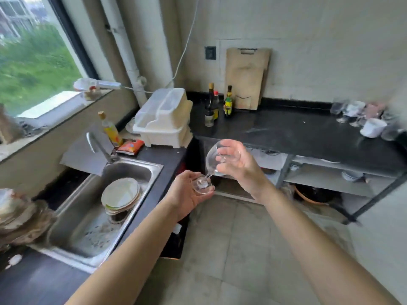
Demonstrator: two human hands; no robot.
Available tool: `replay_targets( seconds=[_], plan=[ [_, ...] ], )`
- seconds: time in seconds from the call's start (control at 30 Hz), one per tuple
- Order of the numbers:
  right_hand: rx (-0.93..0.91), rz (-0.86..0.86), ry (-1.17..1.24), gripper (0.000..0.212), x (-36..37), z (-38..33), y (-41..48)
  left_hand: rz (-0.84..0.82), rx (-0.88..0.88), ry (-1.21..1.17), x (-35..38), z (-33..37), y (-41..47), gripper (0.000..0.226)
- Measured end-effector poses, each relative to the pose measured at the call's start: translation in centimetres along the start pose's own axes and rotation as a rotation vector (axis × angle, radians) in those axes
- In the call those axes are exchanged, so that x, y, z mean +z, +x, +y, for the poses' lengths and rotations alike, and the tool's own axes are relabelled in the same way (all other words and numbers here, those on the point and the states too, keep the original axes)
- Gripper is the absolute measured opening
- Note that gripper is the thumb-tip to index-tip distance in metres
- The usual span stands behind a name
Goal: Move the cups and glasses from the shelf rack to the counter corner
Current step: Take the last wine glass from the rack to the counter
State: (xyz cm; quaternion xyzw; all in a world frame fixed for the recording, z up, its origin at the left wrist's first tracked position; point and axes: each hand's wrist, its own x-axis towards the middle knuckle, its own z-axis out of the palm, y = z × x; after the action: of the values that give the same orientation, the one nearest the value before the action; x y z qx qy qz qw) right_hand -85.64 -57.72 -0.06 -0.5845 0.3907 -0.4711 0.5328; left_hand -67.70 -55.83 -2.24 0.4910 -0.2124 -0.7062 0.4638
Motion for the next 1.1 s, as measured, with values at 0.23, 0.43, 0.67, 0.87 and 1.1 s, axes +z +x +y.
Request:
replay_targets(
  seconds=[0.23, 0.43, 0.67, 0.87, 1.1],
  plan=[
    [0.086, 0.159, 0.038, 0.057, -12.5, 2.8, 3.3, -0.037, -0.130, 0.113, 11.1, -1.3, 9.1, 0.024],
    [0.091, 0.363, 0.029, 0.067, -21.7, 4.9, 9.4, -0.123, -0.188, 0.208, 19.0, -0.5, 21.6, 0.016],
    [0.095, 0.572, -0.011, 0.060, -33.4, 5.0, 20.2, -0.348, -0.256, 0.300, 29.2, 2.7, 37.5, 0.022],
    [0.083, 0.753, -0.010, 0.054, -42.2, 4.7, 26.1, -0.481, -0.296, 0.439, 39.1, 4.9, 47.0, 0.031],
    [0.165, 0.829, 0.060, 0.051, -54.6, 8.7, 31.2, -0.471, -0.374, 0.542, 48.4, 1.6, 57.6, 0.040]
  ],
)
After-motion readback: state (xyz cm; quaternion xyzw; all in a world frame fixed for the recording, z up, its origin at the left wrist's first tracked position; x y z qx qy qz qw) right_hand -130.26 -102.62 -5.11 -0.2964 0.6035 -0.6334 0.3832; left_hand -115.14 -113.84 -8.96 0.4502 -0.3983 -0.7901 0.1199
